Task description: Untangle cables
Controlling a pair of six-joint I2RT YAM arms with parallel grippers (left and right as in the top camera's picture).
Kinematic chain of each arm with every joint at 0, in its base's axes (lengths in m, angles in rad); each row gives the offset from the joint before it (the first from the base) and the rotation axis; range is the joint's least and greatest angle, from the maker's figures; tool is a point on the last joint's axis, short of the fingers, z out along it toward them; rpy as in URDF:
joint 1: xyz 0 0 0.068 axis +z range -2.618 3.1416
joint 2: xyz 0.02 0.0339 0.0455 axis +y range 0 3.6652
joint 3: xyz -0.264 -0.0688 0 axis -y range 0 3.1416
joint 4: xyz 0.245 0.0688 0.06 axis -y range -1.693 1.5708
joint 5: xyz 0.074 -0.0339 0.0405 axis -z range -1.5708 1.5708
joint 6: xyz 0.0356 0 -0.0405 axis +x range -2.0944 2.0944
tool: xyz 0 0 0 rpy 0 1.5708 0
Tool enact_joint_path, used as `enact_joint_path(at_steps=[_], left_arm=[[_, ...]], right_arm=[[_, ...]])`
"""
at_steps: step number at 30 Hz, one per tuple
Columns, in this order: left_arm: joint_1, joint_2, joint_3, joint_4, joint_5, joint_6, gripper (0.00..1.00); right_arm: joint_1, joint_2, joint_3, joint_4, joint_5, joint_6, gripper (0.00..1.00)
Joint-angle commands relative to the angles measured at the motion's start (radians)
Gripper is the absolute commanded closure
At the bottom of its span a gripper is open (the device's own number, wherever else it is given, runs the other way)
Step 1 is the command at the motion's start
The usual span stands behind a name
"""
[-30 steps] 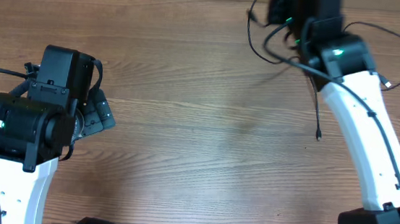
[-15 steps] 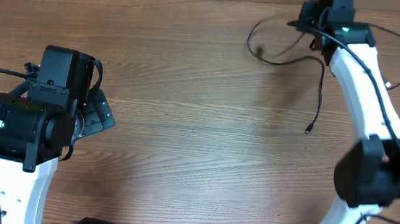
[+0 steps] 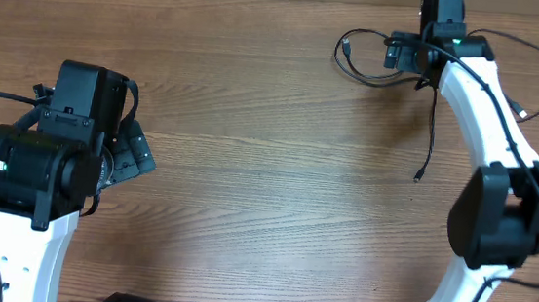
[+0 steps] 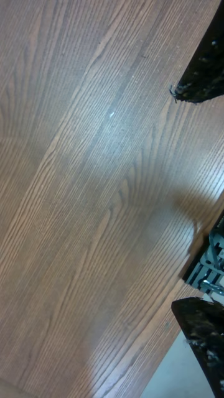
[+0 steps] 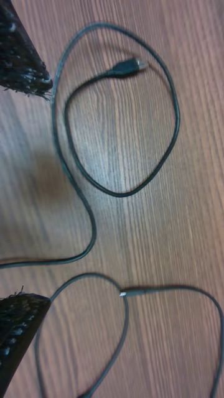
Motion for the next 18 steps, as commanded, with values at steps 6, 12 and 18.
enact_joint_path(at_steps=[6,12,18], left_arm=[[0.003,0.005,0.001,0.001,0.001,-0.016,0.00],[0.003,0.005,0.001,0.001,0.001,-0.016,0.00],[0.003,0.005,0.001,0.001,0.001,-0.016,0.00]], right_arm=[[0.004,-0.357,0.033,-0.165,-0.003,0.074,0.00],[0.004,-0.552,0.033,-0.401,-0.039,0.080,0.00],[0.004,-0.703,0.010,-0.589,-0.054,0.108,0.00]])
